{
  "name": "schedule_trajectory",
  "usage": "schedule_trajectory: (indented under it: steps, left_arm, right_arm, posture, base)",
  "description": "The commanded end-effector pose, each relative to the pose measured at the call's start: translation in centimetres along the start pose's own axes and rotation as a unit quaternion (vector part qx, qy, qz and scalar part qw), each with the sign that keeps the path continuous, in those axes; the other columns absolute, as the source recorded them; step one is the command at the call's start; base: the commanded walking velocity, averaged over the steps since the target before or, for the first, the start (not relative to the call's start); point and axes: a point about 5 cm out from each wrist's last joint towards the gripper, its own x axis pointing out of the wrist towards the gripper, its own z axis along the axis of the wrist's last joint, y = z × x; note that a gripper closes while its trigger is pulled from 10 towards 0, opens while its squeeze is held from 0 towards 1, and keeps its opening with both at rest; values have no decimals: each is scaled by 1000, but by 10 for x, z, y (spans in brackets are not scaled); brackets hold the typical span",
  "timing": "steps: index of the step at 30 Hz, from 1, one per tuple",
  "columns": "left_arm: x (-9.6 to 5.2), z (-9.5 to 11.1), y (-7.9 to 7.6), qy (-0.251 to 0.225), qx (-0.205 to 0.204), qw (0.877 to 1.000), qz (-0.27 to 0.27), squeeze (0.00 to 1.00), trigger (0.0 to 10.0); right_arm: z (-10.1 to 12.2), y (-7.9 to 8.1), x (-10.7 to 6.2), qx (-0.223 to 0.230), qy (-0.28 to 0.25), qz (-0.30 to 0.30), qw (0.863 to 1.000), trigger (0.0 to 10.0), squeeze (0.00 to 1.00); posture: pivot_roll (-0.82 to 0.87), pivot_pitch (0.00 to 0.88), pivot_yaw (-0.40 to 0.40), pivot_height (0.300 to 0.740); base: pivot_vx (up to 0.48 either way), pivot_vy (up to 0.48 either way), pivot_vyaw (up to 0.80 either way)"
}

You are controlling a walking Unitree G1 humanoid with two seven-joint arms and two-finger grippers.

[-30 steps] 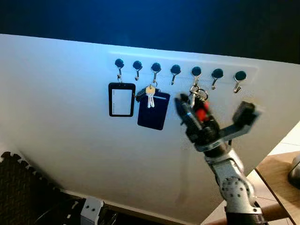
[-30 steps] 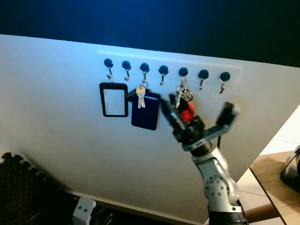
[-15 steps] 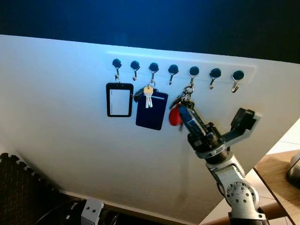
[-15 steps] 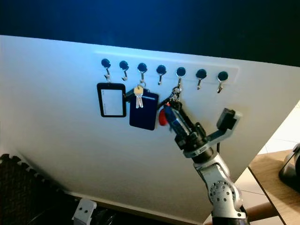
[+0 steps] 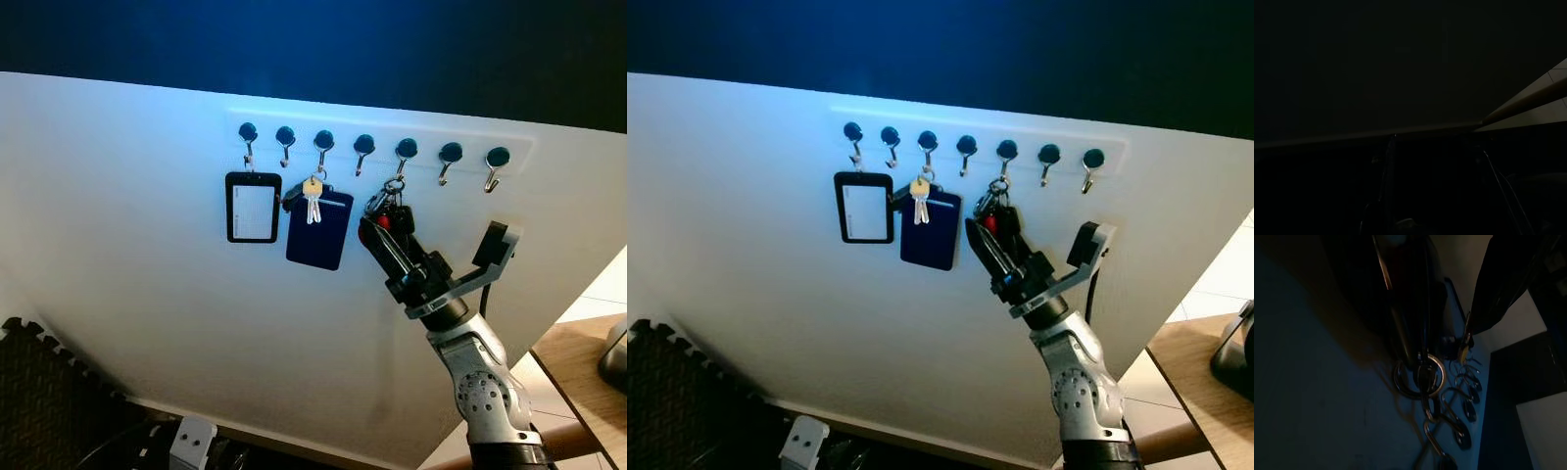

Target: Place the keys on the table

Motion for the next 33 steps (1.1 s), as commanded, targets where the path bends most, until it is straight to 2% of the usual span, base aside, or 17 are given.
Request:
schedule_trajectory:
  steps: [1,4,7,11,17,27,33]
  left_arm:
    - [-4,-3,-1,5,4,1000,1,0,10000]
    - [-3,0,-3,-6,6,1000,-3,0,10000]
    - [-3,2,-3,-13,8,1000,-4,0,10000]
    - [-3,5,-4,-20,12,1000,-5,0,10000]
    - [-2,7,-4,-25,12,1000,-5,0,10000]
    - [-3,9,-6,-28,12,1000,-7,0,10000]
    - [-3,10,-7,-30,14,999,-8,0,10000]
  right_arm:
    - [24,-5,5,-37,-63,-19,997,10000,0]
    - [42,-5,11,-11,-127,-27,991,10000,0]
    - [54,-6,17,-57,-147,-41,987,10000,0]
    - [63,4,22,-2,-179,4,984,10000,0]
    - [56,2,22,-43,-154,-3,987,10000,0]
    - [43,8,21,-41,-116,21,992,10000,0]
    - [23,7,10,-57,-66,19,996,10000,0]
  posture:
    - [88,102,-40,740]
    - [89,104,-40,740]
    - [89,103,-41,740]
    - [87,104,-40,740]
    - [90,111,-44,740]
    - [87,109,-38,740]
    - [87,110,-38,740]
  base:
    - [0,0,0]
    - [0,0,0]
    - [0,0,0]
    - [0,0,0]
    - [0,0,0]
    - [0,0,0]
    - [0,0,0]
